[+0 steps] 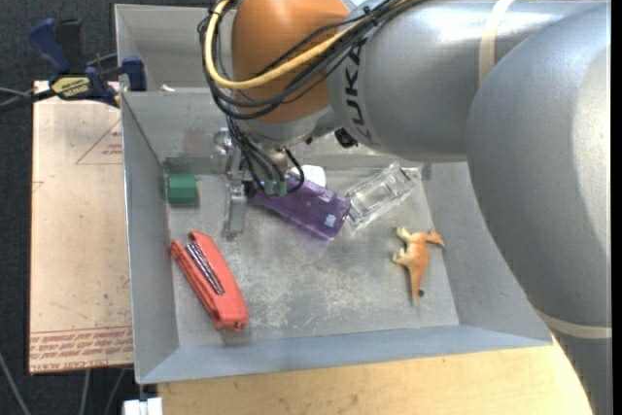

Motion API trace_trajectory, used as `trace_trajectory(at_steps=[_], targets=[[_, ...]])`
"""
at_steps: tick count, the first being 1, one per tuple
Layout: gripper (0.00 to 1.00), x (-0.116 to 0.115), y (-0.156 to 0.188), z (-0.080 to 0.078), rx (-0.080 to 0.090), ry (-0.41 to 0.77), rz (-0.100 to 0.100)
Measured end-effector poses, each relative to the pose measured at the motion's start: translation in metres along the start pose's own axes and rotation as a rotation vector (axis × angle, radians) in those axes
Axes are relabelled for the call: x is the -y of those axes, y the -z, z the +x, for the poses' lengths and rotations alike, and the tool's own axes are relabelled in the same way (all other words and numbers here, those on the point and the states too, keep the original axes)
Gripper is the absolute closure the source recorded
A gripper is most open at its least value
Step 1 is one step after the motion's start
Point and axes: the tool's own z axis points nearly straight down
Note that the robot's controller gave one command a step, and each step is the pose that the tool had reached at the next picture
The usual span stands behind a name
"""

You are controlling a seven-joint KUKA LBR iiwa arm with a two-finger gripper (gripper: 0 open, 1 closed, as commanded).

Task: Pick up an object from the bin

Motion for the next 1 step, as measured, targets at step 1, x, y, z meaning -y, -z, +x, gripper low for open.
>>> trace_trajectory(at_steps=[1], targets=[[0.00, 0.0012, 0.0053, -0.0017, 0.007, -0.004, -0.001]])
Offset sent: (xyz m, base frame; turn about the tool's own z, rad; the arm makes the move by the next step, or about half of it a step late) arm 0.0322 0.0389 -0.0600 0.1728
